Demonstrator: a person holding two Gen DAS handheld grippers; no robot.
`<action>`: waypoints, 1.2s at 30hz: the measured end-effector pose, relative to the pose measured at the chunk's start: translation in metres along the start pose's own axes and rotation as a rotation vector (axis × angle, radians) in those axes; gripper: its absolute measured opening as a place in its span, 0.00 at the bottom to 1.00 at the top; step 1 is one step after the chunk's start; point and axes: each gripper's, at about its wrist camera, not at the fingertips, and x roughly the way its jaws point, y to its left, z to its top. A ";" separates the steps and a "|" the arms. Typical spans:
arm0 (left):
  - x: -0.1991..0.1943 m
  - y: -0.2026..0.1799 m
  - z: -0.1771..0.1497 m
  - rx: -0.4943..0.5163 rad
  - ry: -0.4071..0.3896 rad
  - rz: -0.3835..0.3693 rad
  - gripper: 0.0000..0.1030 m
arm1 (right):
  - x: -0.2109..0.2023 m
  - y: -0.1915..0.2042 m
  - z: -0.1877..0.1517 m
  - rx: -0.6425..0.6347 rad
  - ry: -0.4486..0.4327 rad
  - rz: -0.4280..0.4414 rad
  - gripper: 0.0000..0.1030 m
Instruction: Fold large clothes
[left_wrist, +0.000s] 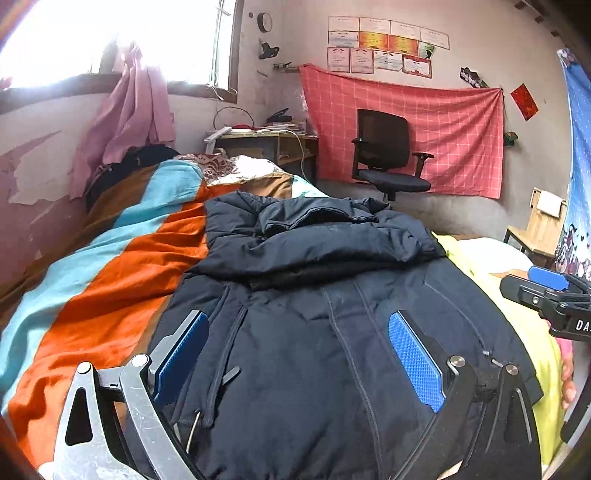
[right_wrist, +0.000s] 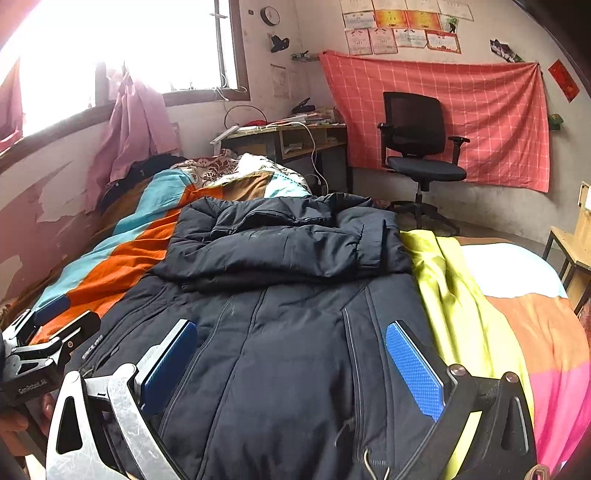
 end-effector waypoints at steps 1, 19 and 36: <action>-0.003 0.000 -0.003 0.007 -0.001 0.005 0.93 | -0.004 0.001 -0.004 -0.002 -0.001 -0.002 1.00; -0.024 -0.001 -0.061 -0.006 0.107 0.033 0.93 | -0.045 0.016 -0.066 -0.067 0.021 -0.009 1.00; -0.018 0.003 -0.114 0.091 0.322 0.050 0.93 | -0.028 0.019 -0.111 -0.051 0.281 -0.047 1.00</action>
